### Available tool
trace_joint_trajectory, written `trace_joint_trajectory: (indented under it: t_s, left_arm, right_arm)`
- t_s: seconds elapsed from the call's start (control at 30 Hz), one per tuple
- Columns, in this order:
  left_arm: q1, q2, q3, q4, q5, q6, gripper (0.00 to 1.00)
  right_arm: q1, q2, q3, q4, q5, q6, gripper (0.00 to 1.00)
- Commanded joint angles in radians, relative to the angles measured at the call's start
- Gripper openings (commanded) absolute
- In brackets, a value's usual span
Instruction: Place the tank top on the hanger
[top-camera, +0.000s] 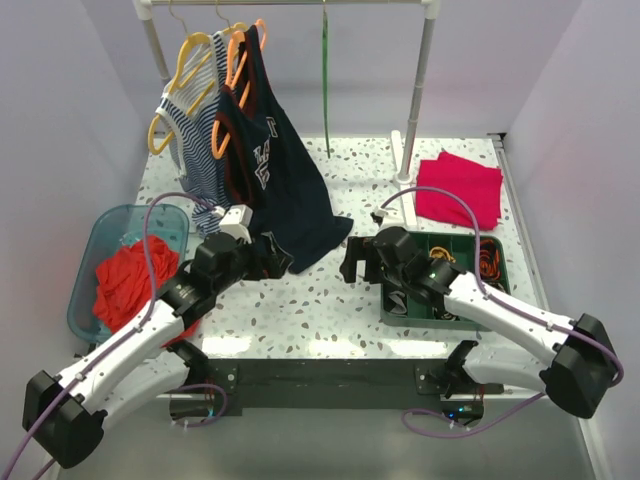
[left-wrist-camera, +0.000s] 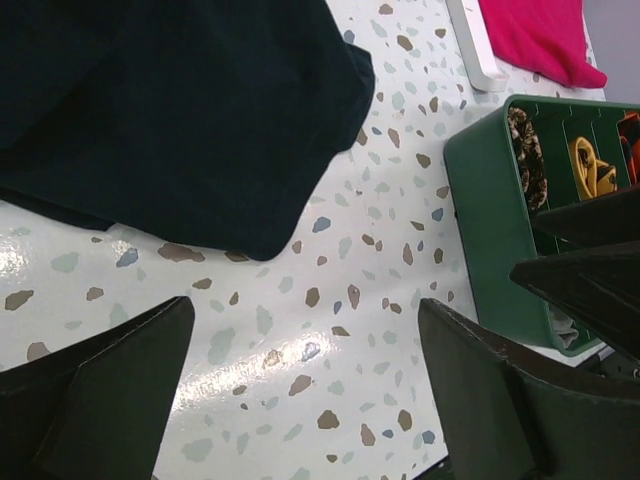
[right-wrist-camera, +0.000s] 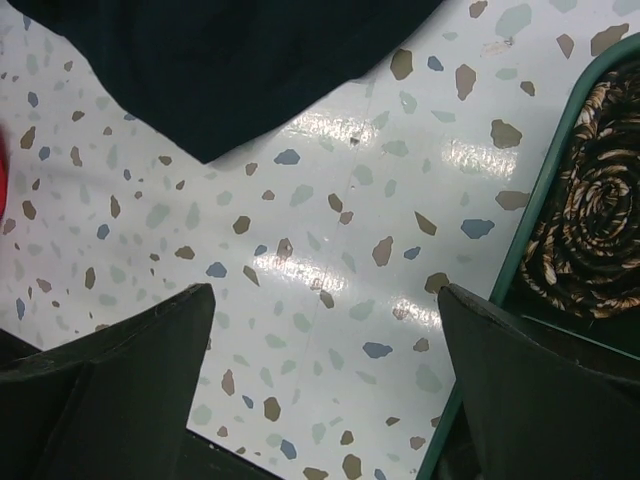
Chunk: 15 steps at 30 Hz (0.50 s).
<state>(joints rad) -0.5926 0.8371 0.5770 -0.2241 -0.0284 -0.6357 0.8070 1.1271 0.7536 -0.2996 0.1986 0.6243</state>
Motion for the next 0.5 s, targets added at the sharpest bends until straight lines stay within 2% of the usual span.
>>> trace_joint_trajectory:
  t_s: [0.0,0.13,0.3,0.47]
  left_arm:
    - [-0.006,-0.018,0.075,-0.021,-0.076,-0.018,1.0]
    - [-0.004,-0.009,0.115,-0.102,-0.149,-0.061,1.0]
    - [-0.004,-0.006,0.158,-0.213,-0.284,-0.201,1.0]
    - [0.023,0.072,0.32,-0.616,-0.627,-0.526,1.0]
  right_arm:
    - [0.006,-0.059,0.033,0.007,0.03,-0.015,0.99]
    - [0.004,-0.079,0.033,-0.009,0.028,-0.035,0.99]
    - [0.004,-0.121,0.036,-0.03,0.032,-0.067,0.99]
    - [0.004,-0.139,0.043,-0.029,0.019,-0.09,0.99]
